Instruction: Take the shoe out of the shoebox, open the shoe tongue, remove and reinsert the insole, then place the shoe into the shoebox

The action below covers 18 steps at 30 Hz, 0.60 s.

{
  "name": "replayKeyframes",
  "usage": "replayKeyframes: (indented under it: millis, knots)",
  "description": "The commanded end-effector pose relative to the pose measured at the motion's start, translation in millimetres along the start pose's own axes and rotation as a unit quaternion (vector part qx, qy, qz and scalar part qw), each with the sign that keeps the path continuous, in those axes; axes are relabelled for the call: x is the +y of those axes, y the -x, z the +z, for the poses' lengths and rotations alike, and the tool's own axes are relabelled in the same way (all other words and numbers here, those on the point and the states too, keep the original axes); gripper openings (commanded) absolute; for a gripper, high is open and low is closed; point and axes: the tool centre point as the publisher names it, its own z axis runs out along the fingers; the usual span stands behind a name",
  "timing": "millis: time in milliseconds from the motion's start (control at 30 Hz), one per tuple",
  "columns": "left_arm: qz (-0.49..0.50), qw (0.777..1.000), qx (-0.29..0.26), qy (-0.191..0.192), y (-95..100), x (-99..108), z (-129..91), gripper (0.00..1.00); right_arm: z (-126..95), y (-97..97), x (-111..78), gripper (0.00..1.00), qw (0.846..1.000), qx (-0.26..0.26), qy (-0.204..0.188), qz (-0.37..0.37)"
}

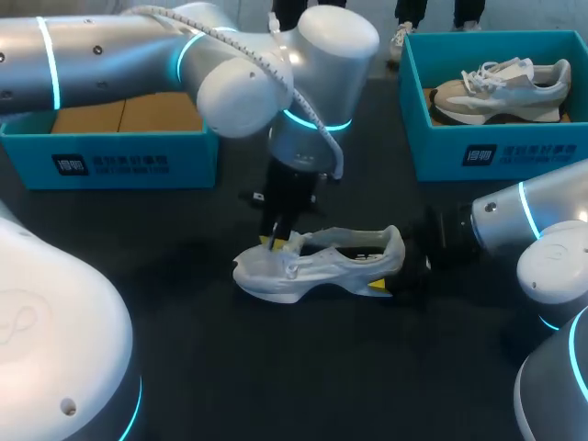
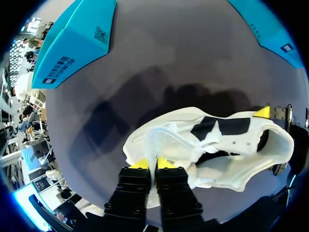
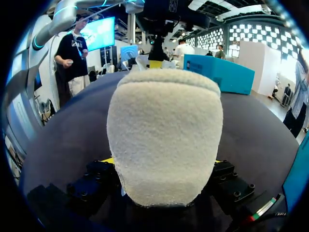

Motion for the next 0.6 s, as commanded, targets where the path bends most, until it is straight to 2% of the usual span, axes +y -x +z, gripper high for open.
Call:
replayKeyframes:
  millis: [33,100,367,600]
  knots:
    - [-0.004,1.0,-0.004,0.006,-2.1,-4,7,0.81,4,0.0,1.0,0.0,1.0,-0.001,-0.003,0.001]
    - [-0.008,1.0,-0.004,0.01,-0.4,-5,9,1.0,4,0.0,1.0,0.0,1.0,-0.001,-0.003,0.001]
    - [-0.026,1.0,0.0,0.015,9.8,-10,8,1.0,4,0.0,1.0,0.0,1.0,-0.001,-0.003,0.001]
    - [-0.03,0.999,0.008,0.015,15.7,-6,2,1.0,4,0.0,1.0,0.0,1.0,-0.001,-0.003,0.001]
